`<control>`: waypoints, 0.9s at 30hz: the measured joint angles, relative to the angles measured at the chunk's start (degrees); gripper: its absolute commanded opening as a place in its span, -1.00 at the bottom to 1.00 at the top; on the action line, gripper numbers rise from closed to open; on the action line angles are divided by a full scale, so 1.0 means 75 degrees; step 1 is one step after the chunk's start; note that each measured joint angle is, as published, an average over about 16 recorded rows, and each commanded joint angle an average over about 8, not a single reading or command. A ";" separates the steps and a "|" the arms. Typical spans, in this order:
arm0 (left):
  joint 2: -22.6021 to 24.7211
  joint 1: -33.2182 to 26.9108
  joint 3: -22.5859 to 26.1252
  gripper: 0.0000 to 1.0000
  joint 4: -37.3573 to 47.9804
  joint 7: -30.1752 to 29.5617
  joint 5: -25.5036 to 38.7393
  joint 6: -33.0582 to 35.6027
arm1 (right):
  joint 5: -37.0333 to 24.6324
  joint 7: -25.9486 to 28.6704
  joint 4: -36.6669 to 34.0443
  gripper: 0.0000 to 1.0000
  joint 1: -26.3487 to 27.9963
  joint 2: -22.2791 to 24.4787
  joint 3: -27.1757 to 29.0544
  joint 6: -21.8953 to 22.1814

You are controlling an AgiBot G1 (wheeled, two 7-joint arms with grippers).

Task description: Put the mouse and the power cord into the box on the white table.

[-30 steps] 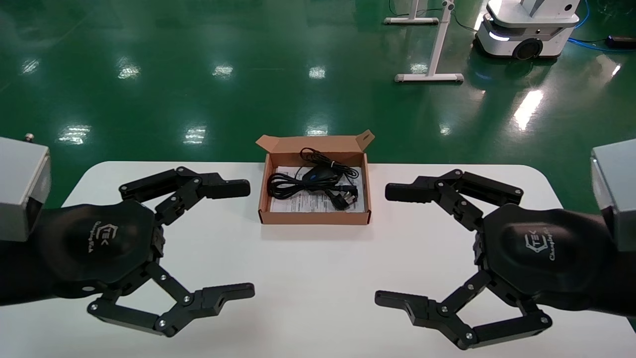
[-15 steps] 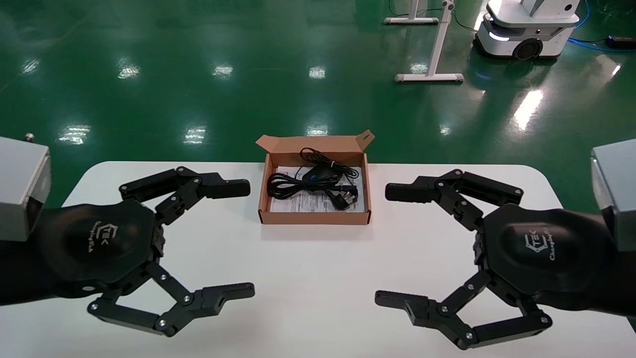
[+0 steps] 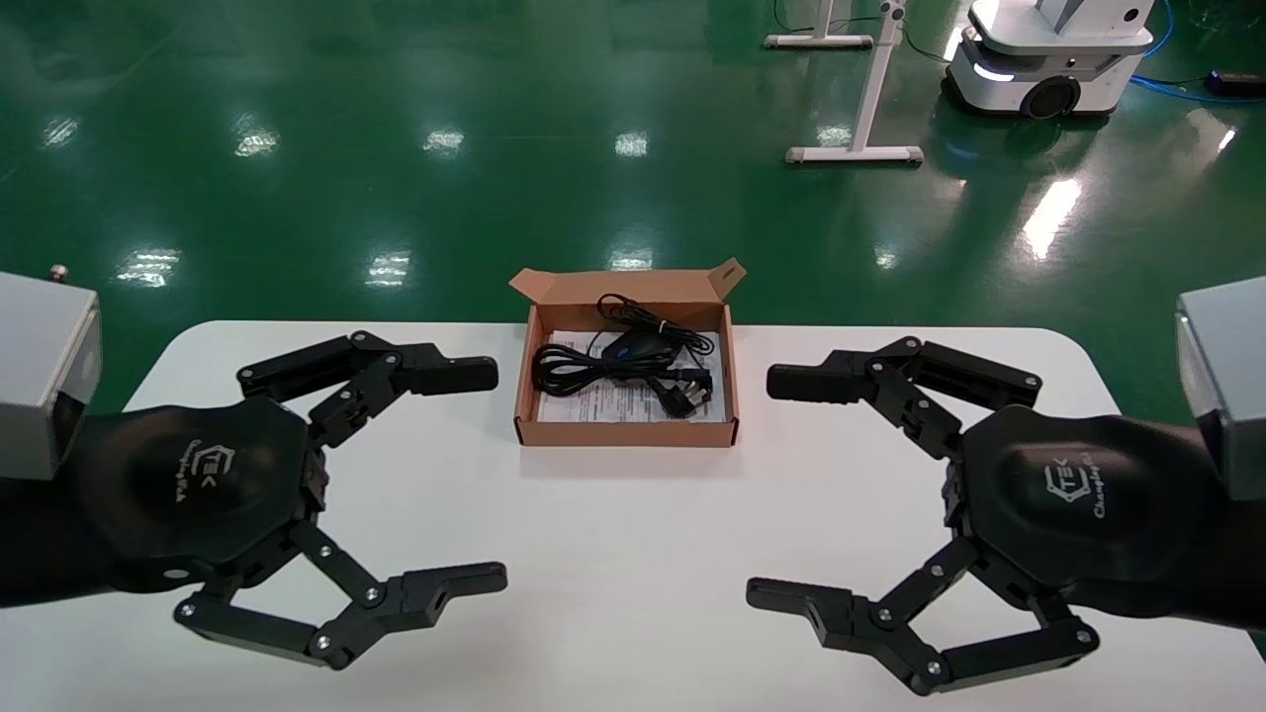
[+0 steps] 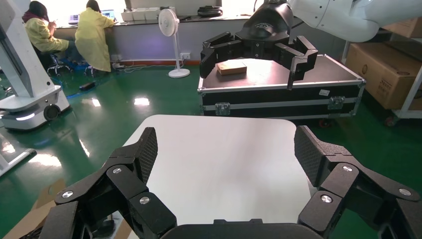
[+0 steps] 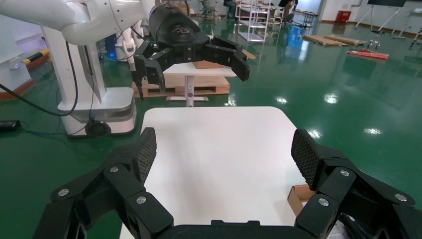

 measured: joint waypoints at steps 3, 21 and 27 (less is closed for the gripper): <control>0.0000 0.0000 0.0000 1.00 0.0000 0.0000 0.0000 0.0000 | 0.0000 0.0000 0.0000 1.00 0.0000 0.0000 0.0000 0.0000; 0.0000 0.0000 0.0000 1.00 0.0000 0.0000 0.0001 0.0000 | 0.0000 0.0000 0.0000 1.00 0.0000 0.0000 0.0000 0.0000; 0.0000 0.0000 0.0000 1.00 0.0000 0.0000 0.0001 0.0000 | 0.0000 0.0000 0.0000 1.00 0.0000 0.0000 0.0000 0.0000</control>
